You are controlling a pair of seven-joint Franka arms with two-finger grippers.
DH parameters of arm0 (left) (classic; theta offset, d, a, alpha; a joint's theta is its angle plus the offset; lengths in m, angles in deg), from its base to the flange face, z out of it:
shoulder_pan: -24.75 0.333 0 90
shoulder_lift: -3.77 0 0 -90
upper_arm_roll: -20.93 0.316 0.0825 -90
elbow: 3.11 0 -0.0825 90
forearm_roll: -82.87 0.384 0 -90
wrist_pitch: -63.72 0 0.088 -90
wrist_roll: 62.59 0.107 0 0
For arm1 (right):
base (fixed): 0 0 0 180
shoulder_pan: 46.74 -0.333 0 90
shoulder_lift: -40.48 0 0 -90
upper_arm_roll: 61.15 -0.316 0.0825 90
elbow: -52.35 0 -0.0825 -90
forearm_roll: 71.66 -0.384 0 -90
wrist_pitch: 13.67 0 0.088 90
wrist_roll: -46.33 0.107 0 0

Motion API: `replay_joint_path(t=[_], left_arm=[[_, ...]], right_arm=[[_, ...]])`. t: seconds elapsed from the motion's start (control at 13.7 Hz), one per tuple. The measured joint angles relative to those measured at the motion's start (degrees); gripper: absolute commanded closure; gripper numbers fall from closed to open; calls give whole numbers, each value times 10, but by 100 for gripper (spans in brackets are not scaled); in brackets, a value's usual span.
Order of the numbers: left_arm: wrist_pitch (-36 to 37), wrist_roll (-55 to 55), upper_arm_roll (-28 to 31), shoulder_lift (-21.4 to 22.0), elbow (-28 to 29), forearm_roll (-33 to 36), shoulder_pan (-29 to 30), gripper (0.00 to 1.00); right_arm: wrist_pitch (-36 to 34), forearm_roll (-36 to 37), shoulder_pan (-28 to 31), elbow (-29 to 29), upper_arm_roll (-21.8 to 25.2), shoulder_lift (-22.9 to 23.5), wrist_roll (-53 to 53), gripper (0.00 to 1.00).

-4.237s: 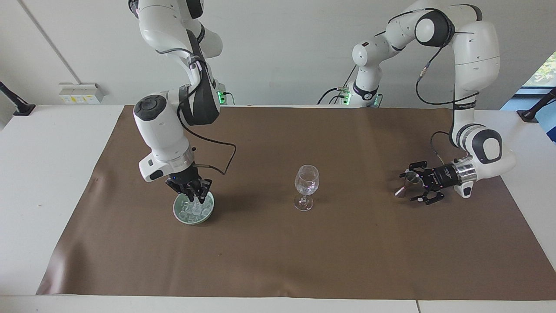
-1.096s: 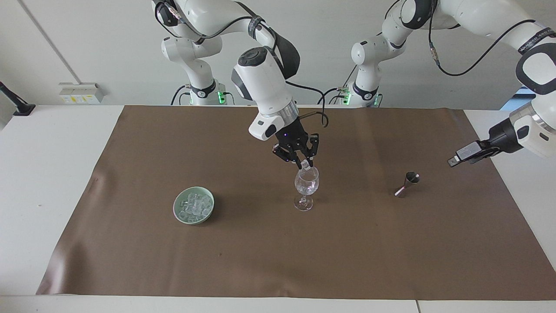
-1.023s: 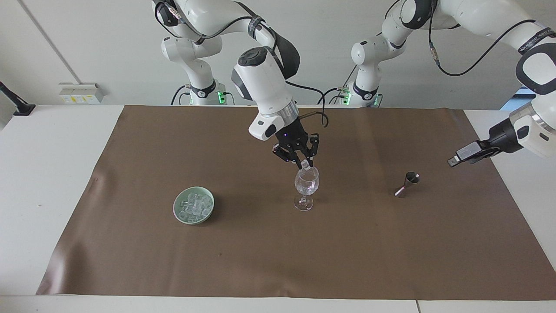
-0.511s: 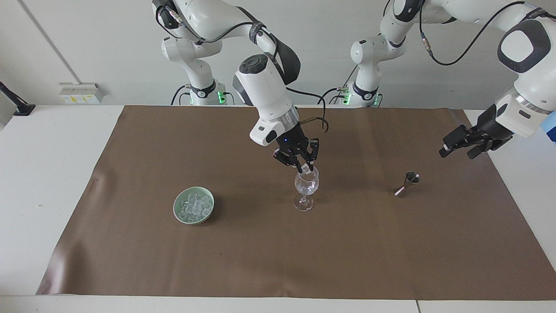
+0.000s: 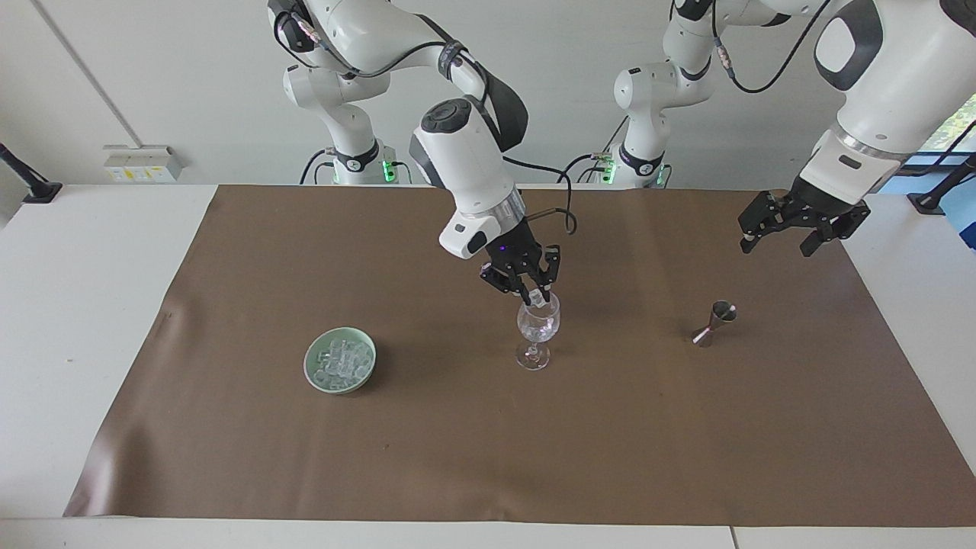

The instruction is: Pour wine and add ice with both arms

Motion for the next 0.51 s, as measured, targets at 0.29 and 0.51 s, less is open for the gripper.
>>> replay_joint_path(t=[0.29, 0.51], left_arm=[[1, 2, 0, 28, 29, 0, 0, 0], [5, 2, 2, 50, 44, 0, 0, 0]], right_arm=[[0, 0, 0, 0, 0, 0, 0, 63], [0, 0, 0, 0, 0, 0, 0, 63]])
